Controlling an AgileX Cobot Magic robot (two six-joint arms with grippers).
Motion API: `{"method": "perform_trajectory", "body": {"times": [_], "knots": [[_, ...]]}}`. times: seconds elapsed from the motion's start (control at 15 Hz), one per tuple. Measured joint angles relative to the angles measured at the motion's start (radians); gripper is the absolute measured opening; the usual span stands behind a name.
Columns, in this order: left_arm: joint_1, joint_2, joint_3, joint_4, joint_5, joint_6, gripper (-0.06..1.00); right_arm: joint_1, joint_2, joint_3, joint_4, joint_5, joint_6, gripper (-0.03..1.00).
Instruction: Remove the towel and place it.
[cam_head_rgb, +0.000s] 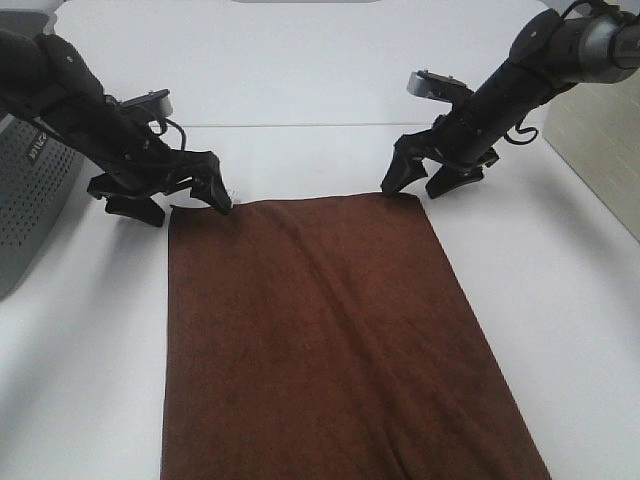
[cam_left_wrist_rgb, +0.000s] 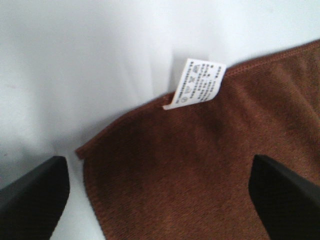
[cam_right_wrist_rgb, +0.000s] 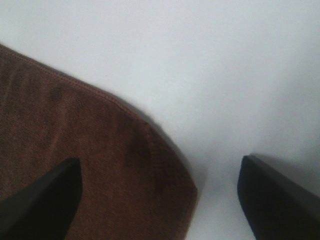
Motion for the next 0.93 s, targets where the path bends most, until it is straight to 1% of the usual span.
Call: {"method": "perform_trajectory", "body": {"times": [0.07, 0.13, 0.27, 0.6, 0.93], "knots": [[-0.025, 0.007, -0.004, -0.012, -0.018, 0.006, 0.82, 0.021, 0.000, 0.000, -0.001, -0.003, 0.000, 0.82], [-0.033, 0.009, -0.004, -0.012, -0.020, 0.006, 0.77, 0.028, 0.000, 0.000, -0.003, -0.003, 0.000, 0.82], [-0.036, 0.011, -0.004, -0.011, -0.022, 0.006, 0.69, 0.036, 0.000, 0.000, -0.017, -0.003, 0.000, 0.82], [-0.036, 0.012, -0.004, 0.007, -0.022, 0.006, 0.59, 0.036, 0.000, 0.000, -0.029, -0.006, 0.000, 0.79], [-0.036, 0.013, -0.004, 0.007, -0.021, 0.005, 0.58, 0.036, 0.002, 0.000, -0.034, -0.027, 0.009, 0.75]]}}
